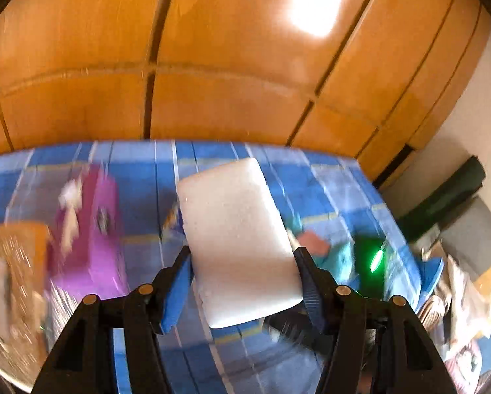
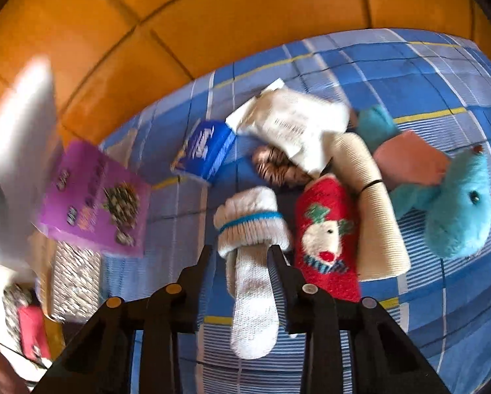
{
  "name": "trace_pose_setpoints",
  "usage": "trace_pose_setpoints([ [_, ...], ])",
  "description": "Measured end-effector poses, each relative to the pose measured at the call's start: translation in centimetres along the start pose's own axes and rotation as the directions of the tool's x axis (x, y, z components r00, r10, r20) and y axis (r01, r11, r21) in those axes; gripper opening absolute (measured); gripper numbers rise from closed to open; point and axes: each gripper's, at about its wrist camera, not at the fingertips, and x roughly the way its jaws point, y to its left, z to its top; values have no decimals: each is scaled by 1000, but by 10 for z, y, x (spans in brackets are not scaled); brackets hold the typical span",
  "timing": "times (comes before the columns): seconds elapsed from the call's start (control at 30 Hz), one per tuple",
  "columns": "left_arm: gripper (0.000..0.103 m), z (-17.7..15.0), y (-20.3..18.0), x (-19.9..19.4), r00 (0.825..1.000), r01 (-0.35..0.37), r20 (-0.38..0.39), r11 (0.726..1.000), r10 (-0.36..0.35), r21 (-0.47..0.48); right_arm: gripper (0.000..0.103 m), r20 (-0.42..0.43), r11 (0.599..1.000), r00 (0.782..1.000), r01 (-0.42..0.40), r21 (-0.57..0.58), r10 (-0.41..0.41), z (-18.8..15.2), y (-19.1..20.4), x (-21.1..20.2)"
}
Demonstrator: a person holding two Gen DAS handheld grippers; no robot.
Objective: Organize soft objects
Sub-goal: 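Carry the white sponge with the left tool into the gold tray and release it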
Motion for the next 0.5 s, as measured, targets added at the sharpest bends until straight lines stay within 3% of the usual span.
trace_pose_setpoints([
  [0.17,61,57,28,-5,995,-66,67,997,69,-50,34,-46,995,996,80,-54,-82,-3,7,14],
  [0.3,61,86,84,-27,973,-155,145,975,178,-156,34,-52,987,990,125,-99,-131,-5,11,20],
  [0.5,61,68,179,-79,933,-271,154,919,324,-288,33,-43,964,978,191,-187,-203,-8,24,27],
])
